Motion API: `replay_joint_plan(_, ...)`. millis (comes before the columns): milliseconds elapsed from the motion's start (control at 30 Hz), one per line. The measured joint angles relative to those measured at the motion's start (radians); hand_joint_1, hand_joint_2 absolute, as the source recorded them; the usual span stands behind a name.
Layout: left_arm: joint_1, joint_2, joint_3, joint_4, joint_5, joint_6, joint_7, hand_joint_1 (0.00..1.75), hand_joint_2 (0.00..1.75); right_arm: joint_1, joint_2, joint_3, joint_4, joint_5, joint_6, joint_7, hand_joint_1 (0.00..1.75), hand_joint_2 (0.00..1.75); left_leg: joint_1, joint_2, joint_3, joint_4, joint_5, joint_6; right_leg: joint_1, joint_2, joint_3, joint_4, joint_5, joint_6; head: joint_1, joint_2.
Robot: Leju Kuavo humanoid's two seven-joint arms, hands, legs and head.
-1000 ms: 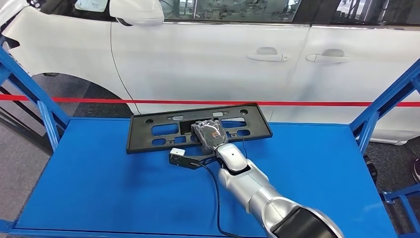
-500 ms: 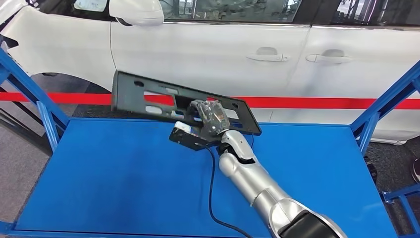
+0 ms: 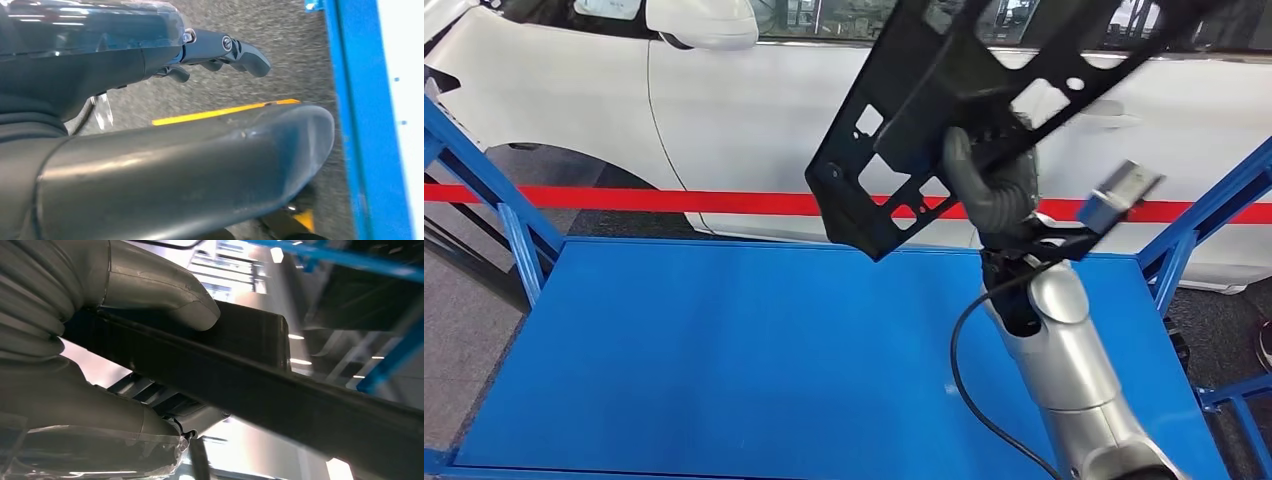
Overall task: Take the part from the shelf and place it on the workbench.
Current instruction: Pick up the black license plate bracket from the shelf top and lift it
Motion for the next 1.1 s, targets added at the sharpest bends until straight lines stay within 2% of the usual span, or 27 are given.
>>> replay_joint_plan(100,0.0,0.001,0.019,0.0,0.022,-0.026,-0.076,0.0,1.75,0.099,-0.028,-0.026,-0.116,0.012,0.009,-0.059,1.75,1.75,0.0,0.0,0.002,0.0,-0.003,0.001,0.0,0.0,0.002,0.0,-0.002,0.0,0.0,0.0)
replay_joint_plan(233,-0.004,-0.005,0.033,0.0,0.024,-0.029,-0.169,0.0,1.75,0.234,-0.047,-0.04,-0.206,0.06,0.008,-0.111,1.75,1.75,0.0,0.0,0.005,0.0,-0.004,0.001,0.0,0.0,0.005,-0.001,-0.004,0.0,0.0,0.0)
replay_joint_plan(367,-0.017,-0.014,0.037,0.0,0.022,0.003,-0.23,0.0,1.75,0.311,-0.055,-0.056,-0.235,0.083,0.0,-0.124,1.75,1.75,0.0,0.0,0.005,-0.001,-0.004,0.001,0.0,0.0,0.006,-0.001,-0.004,0.0,0.0,0.0)
replay_joint_plan(567,-0.027,-0.017,0.065,0.0,0.067,-0.106,-0.202,0.0,1.75,0.386,-0.055,-0.079,-0.223,0.098,0.03,-0.132,1.75,1.75,0.0,0.0,0.006,-0.001,-0.004,0.001,0.0,0.0,0.007,-0.001,-0.004,0.0,0.0,0.0)
replay_joint_plan(767,-0.026,-0.017,0.075,0.0,0.077,-0.109,-0.193,0.0,1.75,0.42,-0.055,-0.088,-0.209,0.111,0.034,-0.137,1.75,1.75,0.0,0.0,0.006,-0.001,-0.004,0.001,0.0,0.0,0.007,-0.001,-0.004,0.0,0.0,0.0)
replay_joint_plan(1100,-0.025,-0.017,0.099,0.0,0.115,-0.132,-0.237,0.0,1.75,0.46,-0.05,-0.107,-0.2,0.129,0.038,-0.143,1.75,1.75,0.0,0.0,0.006,-0.001,-0.005,0.001,0.0,0.0,0.007,-0.001,-0.005,0.001,0.0,0.0)
